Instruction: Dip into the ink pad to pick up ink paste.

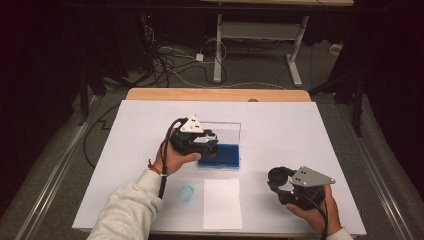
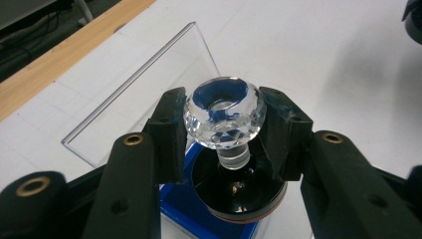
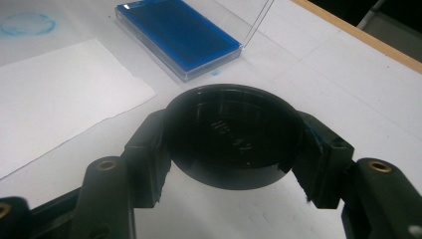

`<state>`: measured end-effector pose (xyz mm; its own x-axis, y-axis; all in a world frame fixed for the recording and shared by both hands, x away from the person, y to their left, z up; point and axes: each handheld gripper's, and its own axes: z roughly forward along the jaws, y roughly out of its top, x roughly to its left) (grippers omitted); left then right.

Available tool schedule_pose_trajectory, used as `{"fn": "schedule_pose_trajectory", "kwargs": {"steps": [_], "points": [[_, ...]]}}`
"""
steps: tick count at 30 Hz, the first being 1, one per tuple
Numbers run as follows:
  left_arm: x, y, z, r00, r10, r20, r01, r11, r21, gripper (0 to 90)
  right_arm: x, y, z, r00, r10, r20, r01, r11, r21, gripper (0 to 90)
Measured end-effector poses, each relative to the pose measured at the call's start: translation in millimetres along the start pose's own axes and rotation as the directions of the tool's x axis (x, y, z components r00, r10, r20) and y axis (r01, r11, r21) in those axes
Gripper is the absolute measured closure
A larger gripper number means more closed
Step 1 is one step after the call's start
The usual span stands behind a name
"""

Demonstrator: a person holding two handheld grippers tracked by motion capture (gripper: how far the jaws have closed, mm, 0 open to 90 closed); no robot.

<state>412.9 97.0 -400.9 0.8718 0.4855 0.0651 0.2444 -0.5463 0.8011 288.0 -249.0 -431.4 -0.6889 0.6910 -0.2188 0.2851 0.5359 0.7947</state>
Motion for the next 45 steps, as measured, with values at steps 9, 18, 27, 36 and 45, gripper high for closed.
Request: {"fn": "schedule_pose_trajectory", "kwargs": {"steps": [9, 18, 27, 36, 45], "points": [[4.3, -19.9, 28.5, 0.999, -0.032, -0.032, 0.034, 0.9984, 0.045, 55.1, 1.6, -0.8, 1.7, 0.9998, -0.017, 0.011, 0.016, 1.0, 0.021, 38.7], [4.3, -28.5, 28.0, 0.9984, -0.048, -0.03, 0.049, 0.9984, 0.029, 55.0, 3.4, -1.3, 2.5, 0.9996, -0.024, 0.013, 0.023, 0.999, 0.034, 38.7], [-4.3, -37.1, 21.6, 0.9983, -0.037, -0.044, 0.039, 0.9987, 0.032, 54.8, 5.7, -1.5, 4.5, 0.9993, -0.035, 0.008, 0.035, 0.998, 0.048, 38.6], [-9.4, -32.1, 21.9, 0.9976, -0.016, -0.068, 0.021, 0.9969, 0.076, 54.8, 6.7, -1.1, 5.3, 0.9991, -0.042, 0.006, 0.041, 0.998, 0.051, 38.6], [-11.7, -21.5, 22.8, 0.9966, -0.011, -0.082, 0.024, 0.9878, 0.154, 54.8, 6.9, -1.2, 5.7, 0.9991, -0.041, 0.005, 0.041, 0.998, 0.053, 38.6]]}}
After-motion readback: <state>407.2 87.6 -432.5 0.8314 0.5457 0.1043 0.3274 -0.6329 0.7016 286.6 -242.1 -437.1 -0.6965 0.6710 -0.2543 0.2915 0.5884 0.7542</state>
